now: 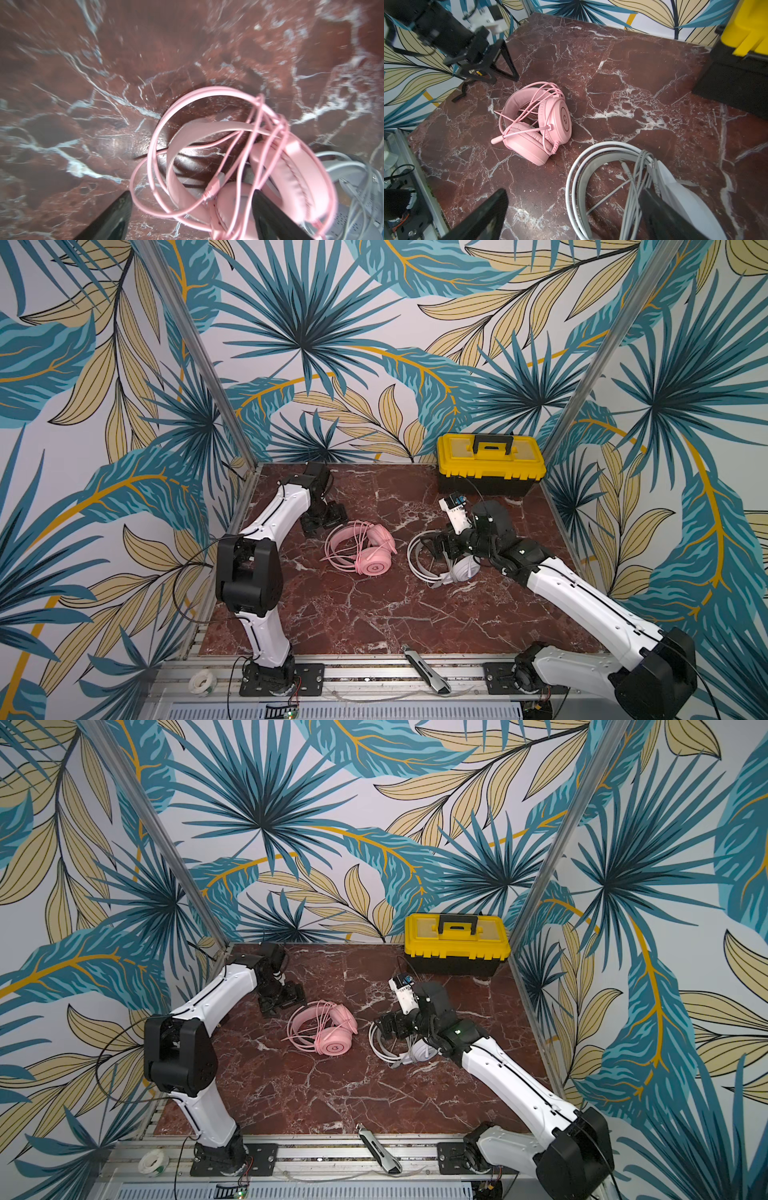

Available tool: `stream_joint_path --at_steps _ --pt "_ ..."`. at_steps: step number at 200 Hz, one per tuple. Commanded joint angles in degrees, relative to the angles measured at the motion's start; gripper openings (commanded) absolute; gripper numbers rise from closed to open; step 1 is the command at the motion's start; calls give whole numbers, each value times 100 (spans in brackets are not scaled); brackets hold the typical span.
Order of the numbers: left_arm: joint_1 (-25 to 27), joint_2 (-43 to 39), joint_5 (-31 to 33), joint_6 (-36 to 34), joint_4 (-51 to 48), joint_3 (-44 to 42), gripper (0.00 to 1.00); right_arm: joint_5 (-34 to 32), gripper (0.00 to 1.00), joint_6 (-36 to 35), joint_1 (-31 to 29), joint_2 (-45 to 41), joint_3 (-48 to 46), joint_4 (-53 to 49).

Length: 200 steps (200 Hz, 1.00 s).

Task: Wrap the headphones

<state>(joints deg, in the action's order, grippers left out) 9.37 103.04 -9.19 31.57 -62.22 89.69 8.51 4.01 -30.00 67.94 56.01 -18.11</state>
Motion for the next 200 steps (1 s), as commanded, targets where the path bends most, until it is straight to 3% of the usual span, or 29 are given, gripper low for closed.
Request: stream_joint_path --at_steps 1,22,44,89,110,132,168,200 --pt "114 -540 649 -207 -183 371 92 -374 100 -370 -16 -100 218 -289" --pt "345 -1100 1843 -581 -74 729 95 -712 100 -536 -21 -197 352 -336" --pt "391 -2017 2409 -1048 867 316 100 -1486 100 -533 -15 -385 400 -149" --pt "348 -4510 3260 -2186 4825 -2718 100 -3584 100 -671 21 -1197 -25 724" --pt "312 -5123 3540 -2661 5768 -3892 100 -4497 100 -703 87 -1657 -608 1343" --pt "285 -5243 3907 -2527 5855 -4639 100 -5229 100 -593 319 -2136 -1291 1843" --pt "268 -5088 4237 -1904 6124 -5631 100 -5891 100 1 1042 -2766 -2599 2642" --pt "208 -4806 4550 -1476 6846 -6271 100 -5984 100 -218 1451 -2917 -4218 4750"
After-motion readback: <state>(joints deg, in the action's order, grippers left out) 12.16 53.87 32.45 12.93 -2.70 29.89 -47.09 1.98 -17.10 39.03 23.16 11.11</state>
